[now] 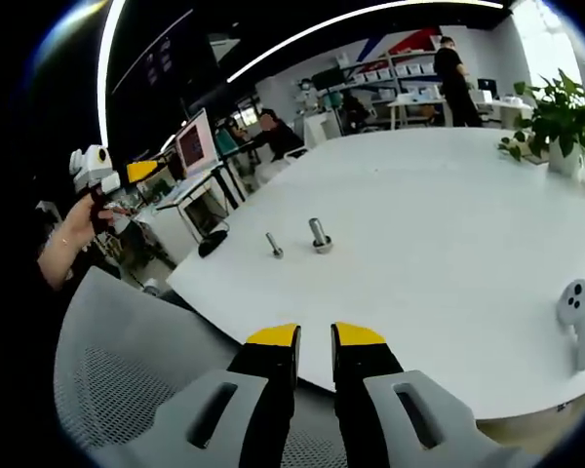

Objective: Place the washer onto the threaded stud by aligning its center hole with the stud, sliding it down to the base, and recovering from edge contact or off-axis alignment until the washer reaches the visible bottom stop.

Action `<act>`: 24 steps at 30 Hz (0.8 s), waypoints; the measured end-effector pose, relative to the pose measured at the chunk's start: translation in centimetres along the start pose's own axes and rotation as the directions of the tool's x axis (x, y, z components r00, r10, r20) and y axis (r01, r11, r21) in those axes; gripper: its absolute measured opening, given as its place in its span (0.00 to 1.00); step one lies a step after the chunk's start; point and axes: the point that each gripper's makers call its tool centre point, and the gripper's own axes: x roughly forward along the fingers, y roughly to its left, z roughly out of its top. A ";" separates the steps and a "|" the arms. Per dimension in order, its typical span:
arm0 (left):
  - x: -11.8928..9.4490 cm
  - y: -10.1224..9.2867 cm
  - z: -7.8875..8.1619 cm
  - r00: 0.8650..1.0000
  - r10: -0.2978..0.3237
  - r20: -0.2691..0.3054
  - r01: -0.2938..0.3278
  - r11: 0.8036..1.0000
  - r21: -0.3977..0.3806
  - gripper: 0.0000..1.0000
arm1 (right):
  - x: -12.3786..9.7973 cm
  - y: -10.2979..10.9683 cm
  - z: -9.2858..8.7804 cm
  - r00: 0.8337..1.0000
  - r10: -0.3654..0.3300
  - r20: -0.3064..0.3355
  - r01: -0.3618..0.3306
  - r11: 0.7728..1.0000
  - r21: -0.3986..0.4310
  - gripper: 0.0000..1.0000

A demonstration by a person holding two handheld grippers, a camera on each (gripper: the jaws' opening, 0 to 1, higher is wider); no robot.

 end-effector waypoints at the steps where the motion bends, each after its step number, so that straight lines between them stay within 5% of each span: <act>1: -0.5 -0.6 -0.7 1.000 0.001 -0.001 -0.001 1.000 -0.006 0.30 | 0.0 0.0 0.0 1.000 0.002 0.000 -0.002 1.000 -0.004 0.15; 3: -0.9 -1.8 -2.4 0.999 -0.011 -0.041 0.010 0.999 -0.038 0.40 | 0.0 0.2 0.1 1.000 0.007 0.010 -0.007 1.000 -0.012 0.15; 8: -1.8 -3.3 -5.6 0.997 0.019 -0.079 -0.020 1.000 -0.013 0.42 | -0.2 0.0 -0.1 1.000 0.012 0.010 -0.012 1.000 -0.017 0.15; 10: -2.0 -3.3 -5.3 0.998 0.062 -0.027 -0.063 0.998 -0.022 0.42 | -0.3 0.0 -0.1 1.000 0.017 0.011 -0.017 1.000 -0.019 0.16; 13: -2.5 -3.0 -4.8 0.994 0.108 -0.006 -0.106 0.982 0.155 0.42 | -0.3 0.1 -0.2 1.000 0.020 0.014 -0.020 1.000 -0.020 0.16; 16: -2.0 -2.8 -4.8 0.992 0.127 0.018 -0.129 0.982 0.137 0.44 | -0.2 0.2 -0.3 1.000 0.027 0.003 -0.027 0.999 -0.029 0.17; 19: -1.4 -1.9 -5.4 0.984 0.180 0.008 -0.178 0.964 0.197 0.46 | -0.2 0.7 -0.2 0.999 0.052 0.005 -0.051 0.997 -0.061 0.17; 21: -0.9 -2.0 -6.7 0.979 0.196 -0.050 -0.175 0.944 0.279 0.46 | -0.2 0.7 -0.2 0.998 0.054 0.008 -0.054 0.997 -0.056 0.17; 24: -0.8 -3.0 -6.6 0.985 0.166 -0.038 -0.147 0.942 0.302 0.47 | -0.1 0.4 -0.1 0.999 0.051 0.013 -0.051 0.997 -0.054 0.18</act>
